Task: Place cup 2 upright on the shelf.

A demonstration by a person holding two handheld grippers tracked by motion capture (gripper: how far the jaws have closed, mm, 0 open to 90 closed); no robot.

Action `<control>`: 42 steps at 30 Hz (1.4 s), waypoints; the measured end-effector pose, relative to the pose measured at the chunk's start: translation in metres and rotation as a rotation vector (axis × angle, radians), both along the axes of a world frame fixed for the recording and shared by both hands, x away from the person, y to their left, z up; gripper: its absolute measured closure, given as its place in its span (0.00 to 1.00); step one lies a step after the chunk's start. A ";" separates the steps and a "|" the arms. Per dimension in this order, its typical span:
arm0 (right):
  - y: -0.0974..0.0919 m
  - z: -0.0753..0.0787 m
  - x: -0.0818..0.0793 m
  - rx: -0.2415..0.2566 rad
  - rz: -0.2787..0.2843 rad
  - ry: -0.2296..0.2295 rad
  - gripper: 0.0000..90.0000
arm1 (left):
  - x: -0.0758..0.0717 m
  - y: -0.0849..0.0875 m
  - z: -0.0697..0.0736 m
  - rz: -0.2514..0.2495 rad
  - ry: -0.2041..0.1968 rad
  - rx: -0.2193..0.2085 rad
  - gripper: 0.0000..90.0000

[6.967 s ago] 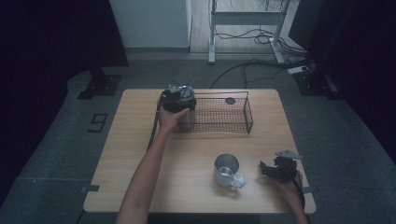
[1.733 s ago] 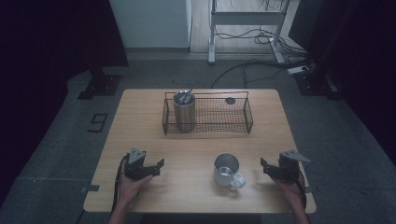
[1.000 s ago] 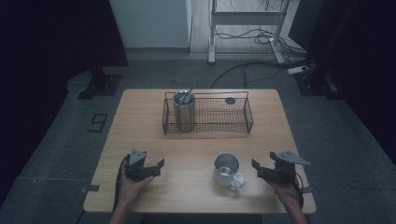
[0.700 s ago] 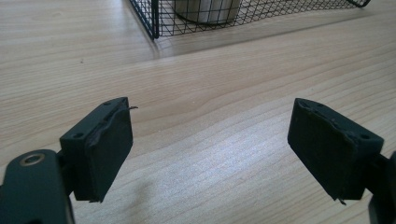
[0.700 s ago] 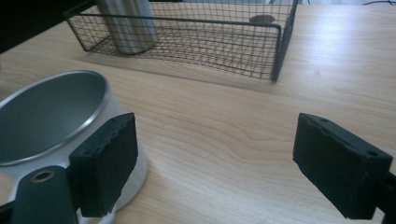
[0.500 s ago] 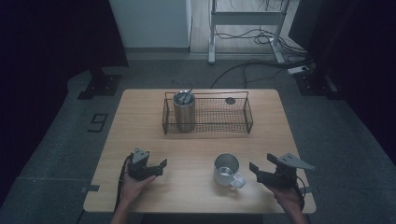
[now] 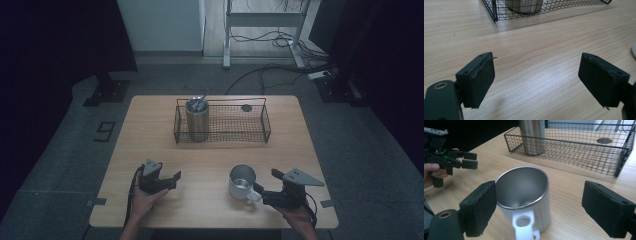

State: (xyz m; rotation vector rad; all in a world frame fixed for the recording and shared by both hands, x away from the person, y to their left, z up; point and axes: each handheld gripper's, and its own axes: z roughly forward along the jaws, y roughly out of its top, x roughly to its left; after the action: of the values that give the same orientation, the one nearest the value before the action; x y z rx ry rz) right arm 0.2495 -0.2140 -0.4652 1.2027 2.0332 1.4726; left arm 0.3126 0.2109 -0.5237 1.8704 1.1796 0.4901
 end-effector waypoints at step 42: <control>0.063 -0.038 0.035 -0.202 0.036 0.089 0.00 | 0.003 0.000 -0.005 -0.013 0.036 0.019 0.16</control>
State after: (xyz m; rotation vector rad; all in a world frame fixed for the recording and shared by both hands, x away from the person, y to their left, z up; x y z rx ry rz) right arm 0.2844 -0.1506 -0.5029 1.1733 2.2125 1.2141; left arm 0.3160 0.2109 -0.5287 1.9088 1.1895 0.4643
